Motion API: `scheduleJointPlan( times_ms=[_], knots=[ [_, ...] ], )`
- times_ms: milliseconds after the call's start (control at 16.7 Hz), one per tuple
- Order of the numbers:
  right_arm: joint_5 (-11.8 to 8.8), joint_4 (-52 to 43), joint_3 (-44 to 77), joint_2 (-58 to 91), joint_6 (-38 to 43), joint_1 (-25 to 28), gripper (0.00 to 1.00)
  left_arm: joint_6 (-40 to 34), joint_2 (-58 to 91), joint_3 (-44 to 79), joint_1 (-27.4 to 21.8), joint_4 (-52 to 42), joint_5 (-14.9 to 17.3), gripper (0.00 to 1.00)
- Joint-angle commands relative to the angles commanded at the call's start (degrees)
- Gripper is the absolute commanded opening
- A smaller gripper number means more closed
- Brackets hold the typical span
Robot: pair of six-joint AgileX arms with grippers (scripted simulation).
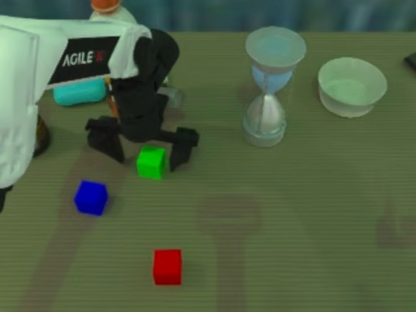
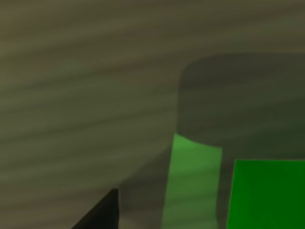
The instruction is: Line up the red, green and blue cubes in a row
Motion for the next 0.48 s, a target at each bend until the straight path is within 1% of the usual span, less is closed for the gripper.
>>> scheduleJointPlan(
  times_ms=[480],
  knots=[
    [0.00, 0.00, 0.00, 0.00, 0.00, 0.00, 1.00, 0.00, 0.00, 0.00, 0.00, 0.00, 0.00, 0.10]
  ],
)
